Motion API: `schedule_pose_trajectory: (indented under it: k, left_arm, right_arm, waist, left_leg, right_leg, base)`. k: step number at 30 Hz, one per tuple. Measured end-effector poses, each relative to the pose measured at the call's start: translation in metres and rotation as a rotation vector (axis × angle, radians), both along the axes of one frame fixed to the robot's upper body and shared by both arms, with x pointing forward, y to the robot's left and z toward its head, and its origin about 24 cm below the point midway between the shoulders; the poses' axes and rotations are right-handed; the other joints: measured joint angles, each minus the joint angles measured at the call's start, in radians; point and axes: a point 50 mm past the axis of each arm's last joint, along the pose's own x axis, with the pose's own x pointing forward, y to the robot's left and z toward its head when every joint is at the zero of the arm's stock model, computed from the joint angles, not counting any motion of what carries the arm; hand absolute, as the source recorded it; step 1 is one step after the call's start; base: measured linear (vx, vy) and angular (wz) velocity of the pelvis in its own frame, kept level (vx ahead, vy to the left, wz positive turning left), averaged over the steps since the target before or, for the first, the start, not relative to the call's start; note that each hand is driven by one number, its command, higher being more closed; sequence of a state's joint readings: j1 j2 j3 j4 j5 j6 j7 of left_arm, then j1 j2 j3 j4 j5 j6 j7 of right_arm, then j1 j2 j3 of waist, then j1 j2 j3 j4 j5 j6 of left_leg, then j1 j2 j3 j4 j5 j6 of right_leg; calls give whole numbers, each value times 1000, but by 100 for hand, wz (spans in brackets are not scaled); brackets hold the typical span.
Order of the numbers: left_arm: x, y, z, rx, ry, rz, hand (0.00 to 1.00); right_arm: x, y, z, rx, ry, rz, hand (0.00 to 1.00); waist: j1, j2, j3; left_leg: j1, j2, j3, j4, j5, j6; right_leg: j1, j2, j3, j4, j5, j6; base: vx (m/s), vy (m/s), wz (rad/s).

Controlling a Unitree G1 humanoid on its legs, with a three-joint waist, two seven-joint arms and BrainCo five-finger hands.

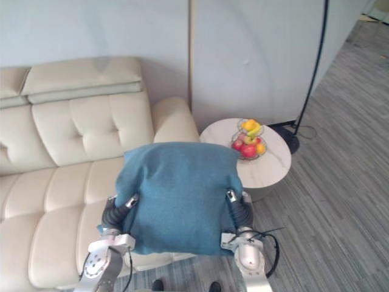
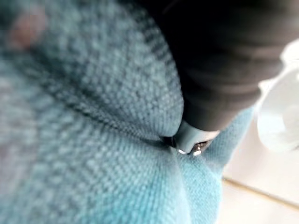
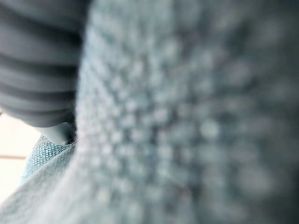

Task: Pick up cushions and gather them together orderly.

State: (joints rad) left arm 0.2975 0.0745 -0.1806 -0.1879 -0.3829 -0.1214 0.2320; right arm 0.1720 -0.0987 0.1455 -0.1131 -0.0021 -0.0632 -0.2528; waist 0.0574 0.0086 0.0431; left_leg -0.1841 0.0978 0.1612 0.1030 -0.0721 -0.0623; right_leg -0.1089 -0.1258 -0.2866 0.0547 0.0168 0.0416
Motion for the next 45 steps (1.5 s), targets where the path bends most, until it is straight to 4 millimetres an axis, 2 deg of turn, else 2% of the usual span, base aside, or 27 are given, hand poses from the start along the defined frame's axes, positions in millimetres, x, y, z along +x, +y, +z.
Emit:
schedule_pose_trajectory:
  k: [2,3,4,5,7,8,10,11,12,13,14,15,18,19,20,21,24,27,28,31,34,35,37,38,39,41,45]
  left_arm:
    - [2,-1,1,-15,-6,0,100]
    - [2,-2,0,-26,-7,5,100]
    - [3,-4,-1,-34,-7,4,100]
    - [6,-5,-1,-34,-10,-3,100]
    - [8,-5,-5,-32,1,-9,100]
    - [9,-5,-8,-31,12,-13,100]
    - [8,-6,-19,-25,59,-18,100]
    - [7,-6,-23,-26,76,-18,100]
    - [6,-9,-31,-23,112,-30,100]
    - [5,-10,-35,-16,128,-52,100]
    - [4,-10,-36,-7,136,-61,100]
    - [4,-8,-37,9,141,-68,100]
    - [4,-2,-38,48,143,-79,100]
    - [4,-4,-38,49,147,-86,100]
    - [7,-6,-35,54,133,-106,100]
    - [7,-7,-36,55,136,-110,100]
    - [7,-9,-34,68,130,-121,100]
    - [8,-12,-29,62,107,-131,100]
    - [7,-12,-26,59,95,-130,100]
    - [-2,-11,-18,47,72,-124,100]
    - [-2,-11,-10,24,26,-114,100]
    - [-1,-11,-8,21,17,-112,100]
    - [-1,-12,-10,14,25,-110,100]
    - [-2,-13,-11,13,28,-109,100]
    - [0,-12,-14,25,39,-112,100]
    - [2,-11,-16,43,49,-119,100]
    - [2,-11,-19,58,62,-129,100]
  right_arm:
    - [4,-1,-3,-9,10,-4,100]
    - [10,-3,-7,-30,26,3,100]
    - [14,-5,-8,-46,29,5,100]
    - [19,-7,-11,-55,43,2,100]
    - [22,-7,-18,-54,69,-8,100]
    - [22,-7,-20,-65,78,-11,100]
    - [20,-9,-31,-86,128,-14,100]
    - [19,-9,-34,-88,142,-15,100]
    - [17,-13,-39,-92,166,-24,100]
    - [14,-18,-42,-91,181,-38,100]
    - [11,-19,-45,-87,194,-43,100]
    - [8,-15,-48,-67,210,-45,100]
    - [8,-10,-49,-46,211,-39,100]
    - [8,-11,-49,-51,212,-41,100]
    - [7,-14,-49,-55,210,-47,100]
    - [4,-16,-50,-57,218,-49,100]
    - [-3,-16,-56,-51,247,-53,100]
    - [-4,-17,-46,-48,207,-61,100]
    - [-9,-17,-39,-40,179,-66,100]
    - [-20,-17,-24,-30,121,-74,100]
    - [-13,-16,-9,-22,44,-67,100]
    - [-11,-15,-8,-16,35,-68,100]
    - [-12,-16,-10,-12,44,-74,100]
    - [-12,-16,-11,-13,50,-75,100]
    - [-11,-15,-18,-7,77,-77,100]
    - [-11,-14,-25,1,108,-84,100]
    - [-13,-13,-29,17,127,-95,100]
  waist:
    - [-3,-8,1]
    - [-2,7,-4]
    - [-4,31,-8]
    - [-22,31,-9]
    - [-22,11,-23]
    - [-30,11,-22]
    - [-43,20,-23]
    - [-43,21,-22]
    - [-52,27,-12]
    - [-55,25,11]
    - [-61,25,15]
    - [-75,13,26]
    - [-74,-33,54]
    - [-81,-29,55]
    - [-95,-49,64]
    - [-94,-26,71]
    - [-98,-34,80]
    - [-97,-29,80]
    - [-78,-18,86]
    - [-50,-14,88]
    - [-32,-13,78]
    - [-18,-1,77]
    - [-12,11,70]
    - [-9,14,68]
    - [-7,-2,68]
    - [-9,-32,64]
    - [-5,-39,60]
  left_leg:
    - [1,34,121,53,-24,28]
    - [3,88,221,136,-16,77]
    - [0,101,245,145,-12,30]
    - [6,72,238,117,-2,18]
    - [40,4,235,-26,30,29]
    - [69,-15,247,-85,36,25]
    - [97,-38,232,-161,136,42]
    - [100,-42,218,-167,136,42]
    - [105,-54,180,-168,140,56]
    - [121,-65,147,-168,144,60]
    - [121,-68,128,-170,142,64]
    - [121,-77,94,-172,144,61]
    - [113,-128,55,-184,144,60]
    - [118,-145,43,-201,140,56]
    - [23,-158,41,46,88,136]
    - [18,-141,20,90,21,102]
    - [9,-156,-60,88,8,90]
    - [-73,-136,-100,214,-59,71]
    - [-103,-111,-99,316,-83,57]
    - [-153,-27,32,559,-87,54]
    - [-203,1,72,629,-107,44]
    - [-203,38,83,622,-137,48]
    - [-172,92,18,440,-118,2]
    - [-152,97,-6,377,-93,-11]
    - [-124,72,-8,330,-74,-33]
    - [-113,47,33,300,-70,-13]
    - [-63,39,99,316,-121,27]
  right_leg:
    - [9,-35,-36,6,-1,0]
    - [8,-48,-57,34,-8,12]
    - [9,-48,-79,58,-19,25]
    - [8,-81,-109,85,-27,35]
    - [12,-128,-149,74,-12,51]
    - [29,-139,-172,56,2,44]
    - [60,-157,-236,67,26,45]
    - [59,-164,-244,88,27,44]
    - [44,-188,-224,172,21,35]
    - [4,-194,-102,278,-37,-11]
    - [-11,-169,-4,305,-93,0]
    - [-20,-105,139,323,-155,43]
    - [-39,-16,243,269,-219,18]
    - [-38,-16,238,255,-228,19]
    - [-58,-49,228,282,-239,20]
    - [-44,-30,225,290,-249,26]
    - [-27,-7,240,293,-266,1]
    - [-18,4,173,288,-268,3]
    - [14,18,153,278,-266,1]
    - [109,42,142,238,-270,-11]
    - [128,31,168,185,-273,-16]
    - [128,38,184,177,-264,-16]
    - [137,38,215,155,-257,-4]
    - [140,37,224,145,-254,2]
    - [146,14,249,126,-241,17]
    - [138,-15,280,71,-187,32]
    - [118,-36,348,111,-126,69]
  base:
    - [-34,87,67]
    - [-19,115,50]
    - [-44,126,75]
    - [-77,173,74]
    - [-107,191,73]
    - [-34,176,96]
    - [10,151,88]
    - [4,144,73]
    - [17,163,74]
    - [8,142,86]
    - [2,49,95]
    - [-10,-23,81]
    - [-25,-95,67]
    - [27,-9,84]
    - [77,-2,76]
    - [90,9,64]
    - [83,-46,61]
    - [95,-36,60]
    - [128,-13,37]
    - [123,-21,25]
    - [129,55,-24]
    - [90,108,-37]
    - [124,148,-39]
    - [127,175,-30]
    - [123,211,-29]
    - [165,278,-34]
    - [114,213,-56]
